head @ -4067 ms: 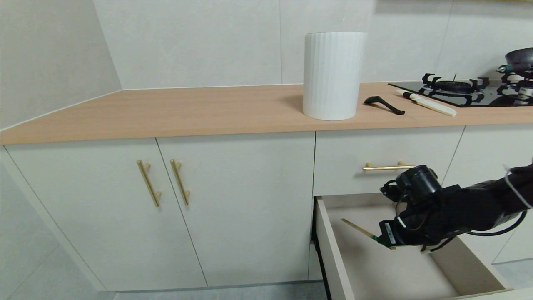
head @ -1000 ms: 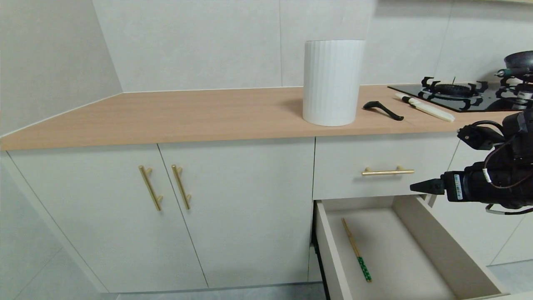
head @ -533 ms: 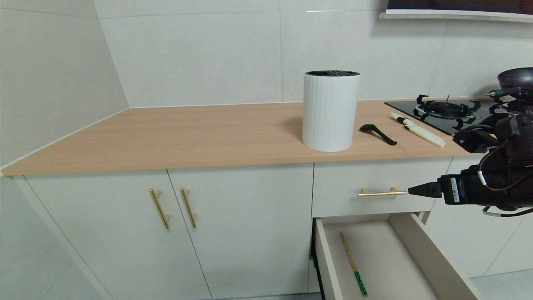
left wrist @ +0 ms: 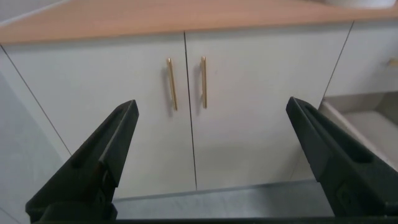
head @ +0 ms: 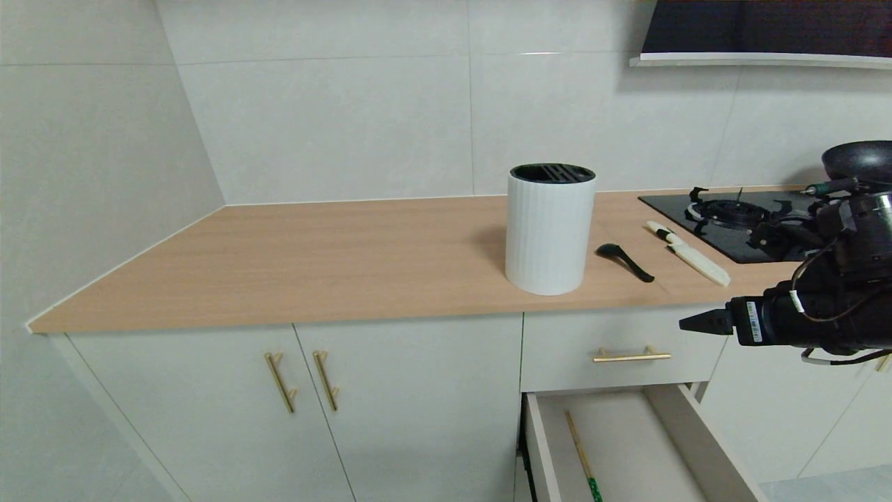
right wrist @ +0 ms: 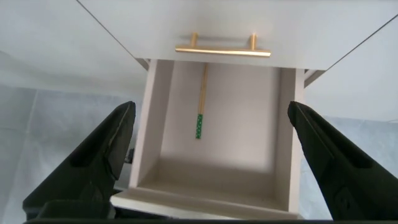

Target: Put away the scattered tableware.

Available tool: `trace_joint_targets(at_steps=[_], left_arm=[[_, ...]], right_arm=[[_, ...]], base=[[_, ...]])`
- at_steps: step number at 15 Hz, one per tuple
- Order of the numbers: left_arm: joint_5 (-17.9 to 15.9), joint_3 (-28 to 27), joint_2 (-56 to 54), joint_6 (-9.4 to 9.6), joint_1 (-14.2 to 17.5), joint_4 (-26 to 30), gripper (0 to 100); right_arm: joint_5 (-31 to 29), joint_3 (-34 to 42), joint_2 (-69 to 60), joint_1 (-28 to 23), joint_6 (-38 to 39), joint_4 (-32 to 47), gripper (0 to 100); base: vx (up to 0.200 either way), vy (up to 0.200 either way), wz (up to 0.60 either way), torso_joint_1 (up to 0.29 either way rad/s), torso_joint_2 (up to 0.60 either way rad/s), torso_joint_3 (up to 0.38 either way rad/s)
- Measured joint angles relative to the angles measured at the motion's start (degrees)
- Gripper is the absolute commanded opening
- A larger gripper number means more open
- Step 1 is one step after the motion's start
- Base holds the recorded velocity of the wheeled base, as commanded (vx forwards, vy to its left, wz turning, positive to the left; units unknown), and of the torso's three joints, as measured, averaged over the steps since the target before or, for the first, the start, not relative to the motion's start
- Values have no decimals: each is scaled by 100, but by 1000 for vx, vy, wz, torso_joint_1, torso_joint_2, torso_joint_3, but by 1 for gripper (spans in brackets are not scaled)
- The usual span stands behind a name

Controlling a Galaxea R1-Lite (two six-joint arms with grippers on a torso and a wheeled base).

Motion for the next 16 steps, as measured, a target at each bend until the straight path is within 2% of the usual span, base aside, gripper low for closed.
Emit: trace_joint_targets(at_steps=[2, 5, 8, 10, 14, 16], left_arm=[[-4, 0, 0, -2, -2, 0, 100], [-2, 0, 0, 0, -2, 0, 100], [0, 0, 0, -5, -2, 2, 100], [-2, 0, 0, -5, -2, 0, 100], [-2, 0, 0, -5, -2, 0, 100], [-4, 0, 0, 0, 0, 2, 100]], right_arm=[[1, 0, 30, 0, 0, -82, 100], [1, 13, 133, -2, -196, -401, 100], [1, -98, 433, -13, -311, -1187, 100], [17, -546, 847, -57, -500, -1436, 100], [156, -2128, 1987, -138, -705, -1509, 100], [250, -2631, 2561, -190, -811, -1518, 100]], base=[[0, 0, 0, 215, -483, -264], [0, 0, 0, 74, -159, -93], [0, 0, 0, 0, 0, 0], [0, 0, 0, 0, 0, 0], [0, 0, 0, 0, 0, 0], [0, 0, 0, 0, 0, 0]])
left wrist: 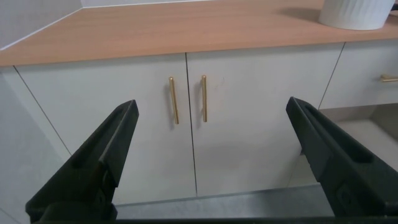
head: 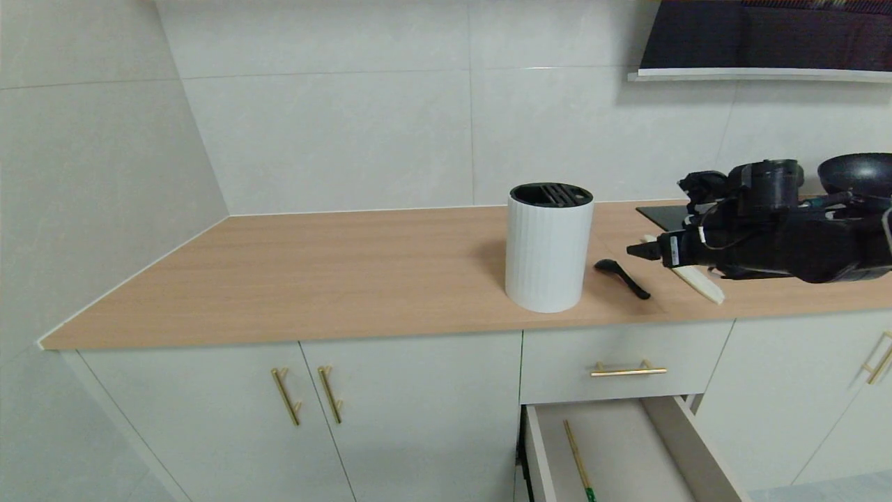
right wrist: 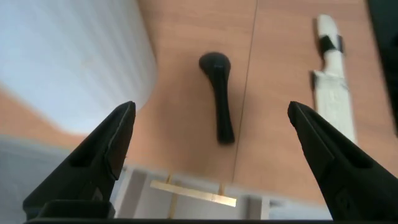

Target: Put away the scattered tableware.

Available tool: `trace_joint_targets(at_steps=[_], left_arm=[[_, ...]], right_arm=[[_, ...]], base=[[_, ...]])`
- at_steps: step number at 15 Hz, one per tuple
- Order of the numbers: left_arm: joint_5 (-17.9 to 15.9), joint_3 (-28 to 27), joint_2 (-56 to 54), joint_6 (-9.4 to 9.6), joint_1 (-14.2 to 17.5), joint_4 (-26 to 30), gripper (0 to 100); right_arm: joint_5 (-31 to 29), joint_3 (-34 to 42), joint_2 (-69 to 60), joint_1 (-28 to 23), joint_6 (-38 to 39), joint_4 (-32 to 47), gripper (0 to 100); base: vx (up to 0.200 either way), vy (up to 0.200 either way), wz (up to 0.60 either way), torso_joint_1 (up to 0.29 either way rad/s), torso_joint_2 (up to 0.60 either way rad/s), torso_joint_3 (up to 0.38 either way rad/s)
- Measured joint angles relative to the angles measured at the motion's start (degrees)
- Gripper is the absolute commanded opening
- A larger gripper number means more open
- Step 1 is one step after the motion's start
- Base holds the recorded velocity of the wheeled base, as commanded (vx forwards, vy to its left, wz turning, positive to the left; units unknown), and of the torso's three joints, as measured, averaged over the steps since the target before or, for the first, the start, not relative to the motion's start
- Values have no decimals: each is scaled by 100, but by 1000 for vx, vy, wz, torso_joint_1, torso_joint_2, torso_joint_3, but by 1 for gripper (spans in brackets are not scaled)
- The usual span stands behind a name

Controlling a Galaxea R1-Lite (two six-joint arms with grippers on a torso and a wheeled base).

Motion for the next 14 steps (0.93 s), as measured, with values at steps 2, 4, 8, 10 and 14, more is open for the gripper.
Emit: trace_joint_targets(at_steps=[2, 4, 8, 10, 14], left_arm=[[1, 0, 0, -5, -2, -2, 100], [0, 0, 0, -2, -2, -2, 100], [1, 0, 0, -2, -2, -2, 100], [1, 0, 0, 0, 0, 0, 100], [1, 0, 0, 2, -2, -2, 100]], right_arm=[[85, -330, 510, -35, -94, -11, 100], [106, -499, 874, -46, -116, -22, 100], [68, -859, 1493, -46, -111, -35, 100], [51, -967, 1670, -46, -102, -33, 100], [44, -1075, 1827, -46, -94, -35, 100]], base=[[0, 0, 0, 0, 0, 0], [0, 0, 0, 0, 0, 0], [0, 0, 0, 0, 0, 0], [0, 0, 0, 0, 0, 0], [0, 0, 0, 0, 0, 0]])
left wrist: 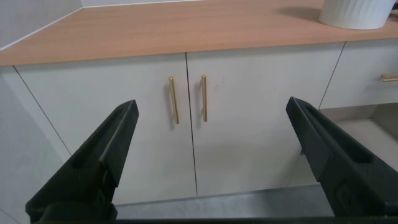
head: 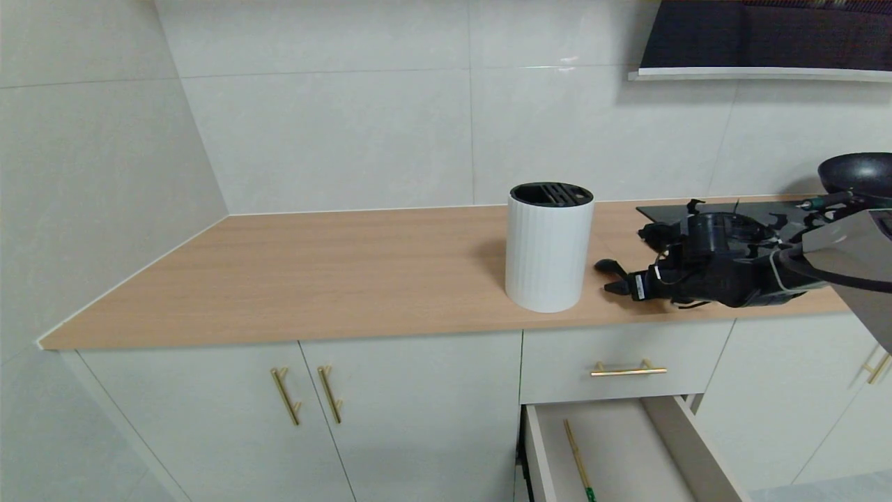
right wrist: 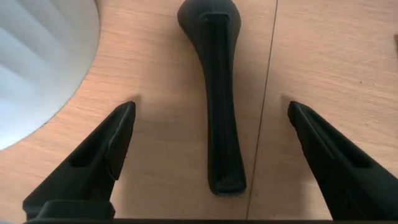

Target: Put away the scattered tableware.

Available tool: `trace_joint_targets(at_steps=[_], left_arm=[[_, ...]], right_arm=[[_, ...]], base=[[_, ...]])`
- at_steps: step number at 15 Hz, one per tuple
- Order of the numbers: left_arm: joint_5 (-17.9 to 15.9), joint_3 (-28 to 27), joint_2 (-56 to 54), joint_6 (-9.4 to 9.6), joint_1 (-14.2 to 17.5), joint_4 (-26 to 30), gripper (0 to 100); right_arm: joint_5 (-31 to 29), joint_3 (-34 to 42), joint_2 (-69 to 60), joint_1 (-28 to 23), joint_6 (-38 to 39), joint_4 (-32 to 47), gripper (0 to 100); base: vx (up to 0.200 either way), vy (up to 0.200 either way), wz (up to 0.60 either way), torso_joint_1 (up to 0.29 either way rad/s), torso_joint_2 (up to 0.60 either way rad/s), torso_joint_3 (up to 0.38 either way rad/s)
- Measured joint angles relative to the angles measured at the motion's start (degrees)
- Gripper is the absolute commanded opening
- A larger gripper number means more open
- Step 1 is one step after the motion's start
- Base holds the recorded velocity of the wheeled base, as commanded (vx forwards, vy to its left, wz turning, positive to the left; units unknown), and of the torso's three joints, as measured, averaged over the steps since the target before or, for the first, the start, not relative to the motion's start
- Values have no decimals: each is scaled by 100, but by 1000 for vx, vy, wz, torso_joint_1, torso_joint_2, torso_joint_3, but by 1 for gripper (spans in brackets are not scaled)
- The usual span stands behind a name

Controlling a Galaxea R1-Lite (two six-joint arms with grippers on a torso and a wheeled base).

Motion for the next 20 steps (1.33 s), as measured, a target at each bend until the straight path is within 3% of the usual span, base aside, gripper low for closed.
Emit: trace_joint_targets(at_steps=[1, 2, 14, 20], left_arm=[[-1, 0, 0, 0, 0, 0, 100], [0, 0, 0, -2, 0, 2, 100], [0, 0, 0, -5, 0, 2, 100], [-1, 0, 0, -5, 0, 2, 100]], right_arm=[[0, -35, 33, -2, -2, -2, 100], [-2, -82, 72, -6, 0, -2, 0], [-121, -171, 138, 9, 318, 46, 0], [-358, 673, -1558, 105, 998, 1154, 0]], base=[[0, 0, 0, 0, 0, 0], [0, 0, 0, 0, 0, 0], [0, 0, 0, 0, 0, 0], [0, 0, 0, 0, 0, 0]])
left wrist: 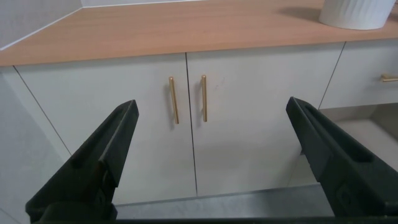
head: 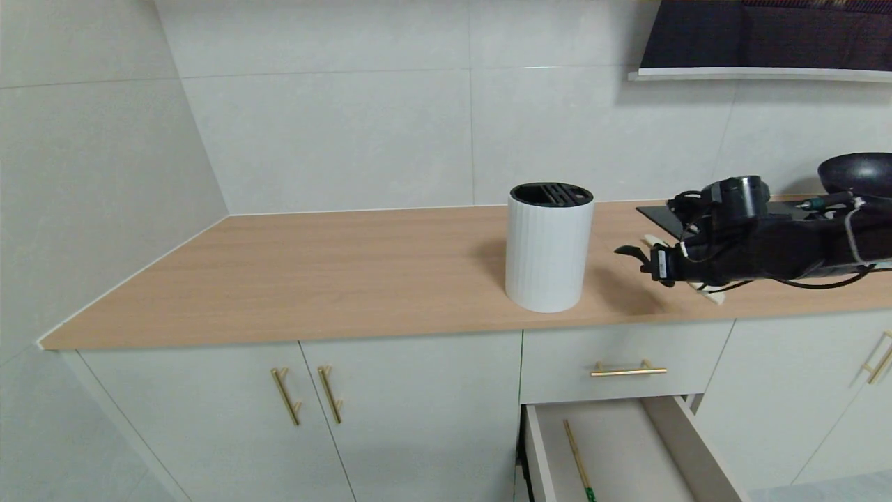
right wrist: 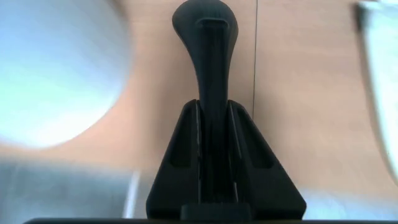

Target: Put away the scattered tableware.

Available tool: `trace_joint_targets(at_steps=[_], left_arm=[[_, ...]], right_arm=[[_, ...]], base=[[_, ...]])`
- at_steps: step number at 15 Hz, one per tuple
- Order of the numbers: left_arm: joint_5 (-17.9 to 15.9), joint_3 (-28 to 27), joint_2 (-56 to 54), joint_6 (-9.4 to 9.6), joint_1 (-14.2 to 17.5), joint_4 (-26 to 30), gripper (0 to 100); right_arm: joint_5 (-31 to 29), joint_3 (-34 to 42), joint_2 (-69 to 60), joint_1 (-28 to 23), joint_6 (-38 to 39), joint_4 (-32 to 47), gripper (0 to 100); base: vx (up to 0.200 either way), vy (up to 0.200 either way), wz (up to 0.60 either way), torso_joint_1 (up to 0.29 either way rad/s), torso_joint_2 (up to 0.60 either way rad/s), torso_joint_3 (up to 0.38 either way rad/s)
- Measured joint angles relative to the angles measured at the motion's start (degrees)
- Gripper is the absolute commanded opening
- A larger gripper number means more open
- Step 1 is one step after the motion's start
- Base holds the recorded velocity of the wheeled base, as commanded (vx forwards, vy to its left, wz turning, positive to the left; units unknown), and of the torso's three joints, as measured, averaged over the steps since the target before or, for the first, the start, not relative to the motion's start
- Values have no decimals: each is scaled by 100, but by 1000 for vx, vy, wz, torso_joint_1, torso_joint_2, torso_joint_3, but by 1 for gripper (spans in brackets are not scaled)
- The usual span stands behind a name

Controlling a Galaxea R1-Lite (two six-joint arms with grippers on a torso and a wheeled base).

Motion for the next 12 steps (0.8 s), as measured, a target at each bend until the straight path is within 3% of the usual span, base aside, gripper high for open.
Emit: trace_joint_targets(at_steps=[7, 9, 12], left_arm=[[1, 0, 0, 2, 2, -2, 100], [4, 0, 0, 0, 2, -2, 100], [1, 0, 0, 2, 0, 0, 100]], right_arm=[[-236, 3294, -2359, 74, 128, -38, 0], [-195, 3956, -2979, 107, 112, -88, 0], [-176, 4352, -3440, 330, 76, -99, 0]], base=[[0, 0, 0, 0, 0, 0], [0, 0, 0, 0, 0, 0], [0, 0, 0, 0, 0, 0]])
